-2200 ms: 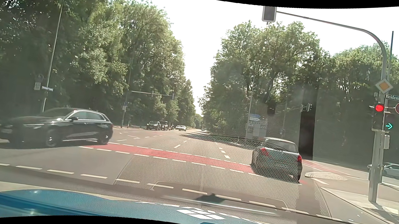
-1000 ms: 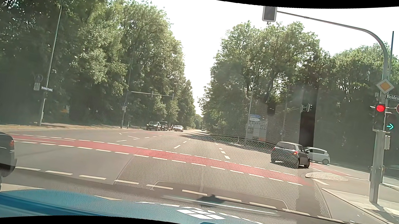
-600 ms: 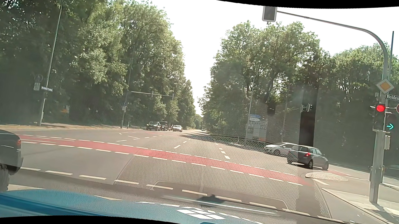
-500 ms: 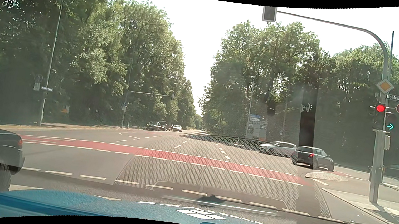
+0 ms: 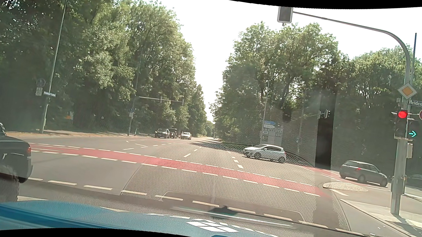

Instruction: Follow the waypoints while adhering to traffic rules and regulations

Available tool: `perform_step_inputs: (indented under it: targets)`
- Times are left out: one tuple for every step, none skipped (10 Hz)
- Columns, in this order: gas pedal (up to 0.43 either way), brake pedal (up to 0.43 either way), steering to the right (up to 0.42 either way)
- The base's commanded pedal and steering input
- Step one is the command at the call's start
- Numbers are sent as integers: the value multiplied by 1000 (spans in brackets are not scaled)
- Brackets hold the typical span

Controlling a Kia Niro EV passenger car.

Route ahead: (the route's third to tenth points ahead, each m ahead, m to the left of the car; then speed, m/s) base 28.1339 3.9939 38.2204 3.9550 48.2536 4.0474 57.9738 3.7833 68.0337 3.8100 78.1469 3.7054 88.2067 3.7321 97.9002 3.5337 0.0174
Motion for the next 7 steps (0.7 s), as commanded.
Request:
perform_step_inputs:
  targets:
    - [0,220,-5]
    - [0,220,-5]
    - [0,220,-5]
    - [0,220,-5]
    - [0,220,-5]
    - [0,220,-5]
    - [0,220,-5]
